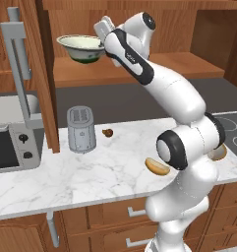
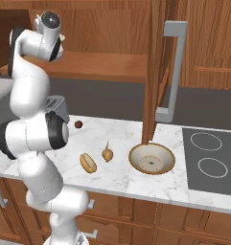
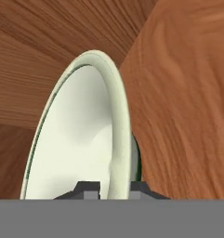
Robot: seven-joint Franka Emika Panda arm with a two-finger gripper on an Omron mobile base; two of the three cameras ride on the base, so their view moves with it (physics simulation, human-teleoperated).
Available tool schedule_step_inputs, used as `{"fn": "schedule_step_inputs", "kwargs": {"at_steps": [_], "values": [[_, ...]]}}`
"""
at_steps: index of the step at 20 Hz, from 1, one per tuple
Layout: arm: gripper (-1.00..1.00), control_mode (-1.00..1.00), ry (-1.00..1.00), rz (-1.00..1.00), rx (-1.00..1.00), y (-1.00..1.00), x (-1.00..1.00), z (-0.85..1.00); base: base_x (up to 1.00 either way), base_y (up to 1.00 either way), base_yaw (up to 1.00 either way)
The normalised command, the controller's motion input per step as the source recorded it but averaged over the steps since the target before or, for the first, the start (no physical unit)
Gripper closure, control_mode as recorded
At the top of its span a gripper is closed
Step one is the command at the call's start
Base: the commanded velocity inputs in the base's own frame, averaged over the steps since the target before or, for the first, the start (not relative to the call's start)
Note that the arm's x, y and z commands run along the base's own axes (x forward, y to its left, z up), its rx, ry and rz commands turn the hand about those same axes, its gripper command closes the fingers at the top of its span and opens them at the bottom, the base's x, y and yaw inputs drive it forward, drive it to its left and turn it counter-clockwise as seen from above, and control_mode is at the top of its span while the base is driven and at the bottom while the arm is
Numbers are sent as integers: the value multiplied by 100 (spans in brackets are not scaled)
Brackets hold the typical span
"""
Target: Pick both bowls and place them on the counter. Then place the onion in one bowl and place the hotdog bun in the other bowl.
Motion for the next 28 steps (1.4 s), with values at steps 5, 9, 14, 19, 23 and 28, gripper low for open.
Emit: {"fn": "schedule_step_inputs", "kwargs": {"at_steps": [5,9,14,19,23,28], "values": [[100,-100,-14,0,7,-14,-98,0,0,0,0],[100,-100,-7,0,4,-27,-100,0,0,0,0],[100,-100,-7,0,0,-34,-100,-4,0,0,0],[100,-100,-6,0,0,-41,-100,-9,0,0,0],[100,-100,-1,0,-1,-42,-88,-18,0,0,0],[100,-100,0,0,-6,-28,-82,-37,0,0,0]]}}
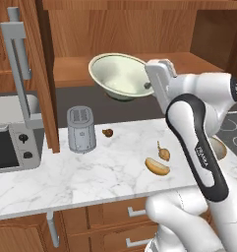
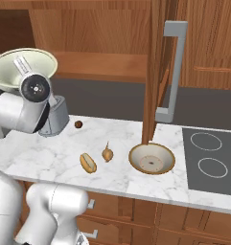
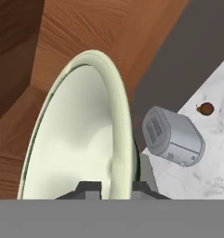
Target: Pick both bowls and place them on the counter. Then place the onion in one bowl and place the hotdog bun in the other bowl.
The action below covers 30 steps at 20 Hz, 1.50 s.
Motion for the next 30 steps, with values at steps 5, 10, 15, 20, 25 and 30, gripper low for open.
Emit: {"fn": "schedule_step_inputs", "kwargs": {"at_steps": [5,10,15,20,25,30], "values": [[100,-100,7,0,-13,-11,-76,-67,0,0,0],[100,-100,17,3,-20,-2,-42,-80,0,0,0],[100,-100,21,5,-20,-13,-5,-88,0,0,0],[100,-100,11,6,-12,-20,0,-86,0,0,0],[100,-100,0,7,-3,-4,12,-83,0,0,0],[100,-100,-6,10,1,0,18,-73,0,0,0]]}}
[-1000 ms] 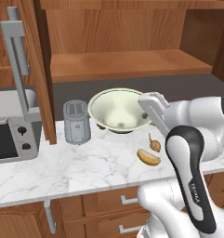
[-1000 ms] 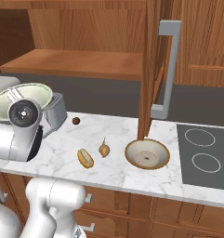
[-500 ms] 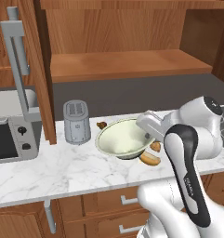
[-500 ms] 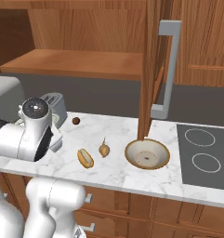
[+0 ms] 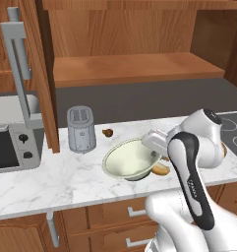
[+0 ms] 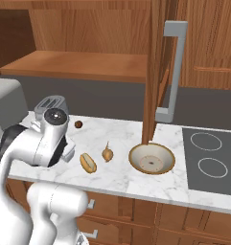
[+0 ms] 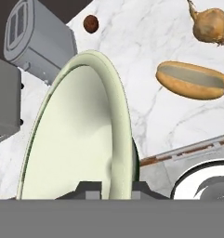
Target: Pick both bowls and place them on the counter. Then place the onion in one bowl and place the hotdog bun in the other bowl.
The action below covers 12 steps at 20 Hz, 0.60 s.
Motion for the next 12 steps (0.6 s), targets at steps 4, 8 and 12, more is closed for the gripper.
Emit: {"fn": "schedule_step_inputs", "kwargs": {"at_steps": [4,8,12], "values": [[100,-100,-6,7,2,4,31,-55,0,0,0],[100,-100,0,5,1,6,31,-17,0,0,0],[100,-100,0,3,2,7,28,-5,0,0,0]]}}
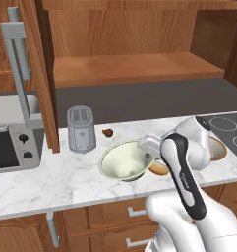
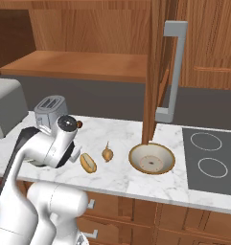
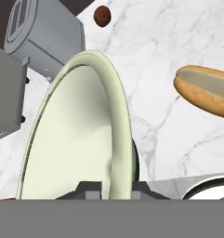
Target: Pick both bowls and place them on the counter. Then place the onion in one bowl and place the hotdog bun in the other bowl.
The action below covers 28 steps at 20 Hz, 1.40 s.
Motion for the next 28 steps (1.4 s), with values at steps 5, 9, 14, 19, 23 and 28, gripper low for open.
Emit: {"fn": "schedule_step_inputs", "kwargs": {"at_steps": [5,9,14,19,23,28], "values": [[100,-100,1,1,0,29,36,-6,0,0,0],[100,-100,3,0,0,31,33,-17,0,0,0],[100,-100,1,1,0,24,33,-28,0,0,0],[100,-100,0,5,0,0,32,-36,0,0,0],[100,-100,0,7,0,0,27,-35,0,0,0],[100,-100,0,7,0,1,24,-31,0,0,0]]}}
